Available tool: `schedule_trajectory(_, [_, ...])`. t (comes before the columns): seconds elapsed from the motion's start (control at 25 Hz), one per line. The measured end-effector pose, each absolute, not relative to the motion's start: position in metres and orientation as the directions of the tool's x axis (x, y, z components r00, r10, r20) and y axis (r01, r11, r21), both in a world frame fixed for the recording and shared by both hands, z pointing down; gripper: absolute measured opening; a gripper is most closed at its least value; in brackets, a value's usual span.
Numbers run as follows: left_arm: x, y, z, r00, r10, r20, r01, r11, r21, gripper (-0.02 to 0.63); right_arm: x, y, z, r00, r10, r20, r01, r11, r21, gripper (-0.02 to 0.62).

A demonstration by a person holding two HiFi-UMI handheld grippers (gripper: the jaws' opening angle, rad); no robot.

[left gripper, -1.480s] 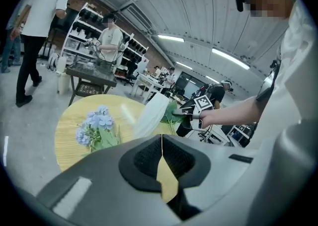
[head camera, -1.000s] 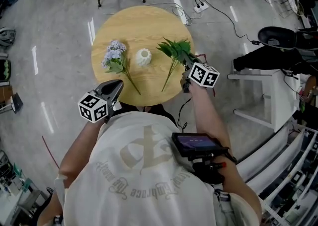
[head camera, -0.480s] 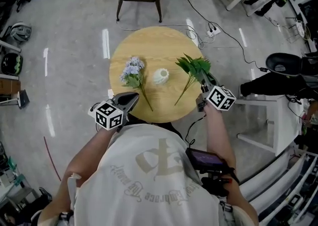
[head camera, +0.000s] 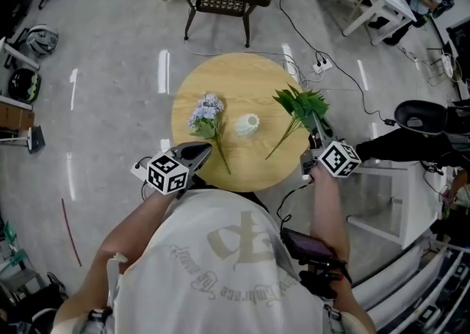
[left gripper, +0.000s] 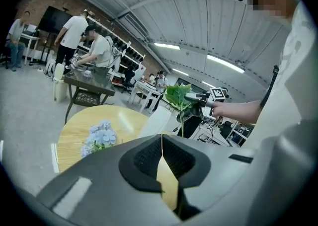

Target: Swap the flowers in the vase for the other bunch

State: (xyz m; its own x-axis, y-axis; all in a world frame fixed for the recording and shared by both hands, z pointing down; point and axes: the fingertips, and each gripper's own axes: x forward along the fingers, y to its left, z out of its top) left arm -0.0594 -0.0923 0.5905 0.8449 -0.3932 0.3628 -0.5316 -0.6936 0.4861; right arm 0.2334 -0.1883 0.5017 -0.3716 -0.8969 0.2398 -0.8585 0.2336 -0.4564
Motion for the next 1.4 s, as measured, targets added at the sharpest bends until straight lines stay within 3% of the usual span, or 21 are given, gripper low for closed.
schedule_trajectory(1.4, [-0.068, -0.083, 0.591, 0.829, -0.439, 0.346, -0.558, -0.680, 0.475, 0.009, 0.180, -0.221, 0.350, -0.553, -0.829, -0.077, -0.749, 0.536, -0.390, 0.021])
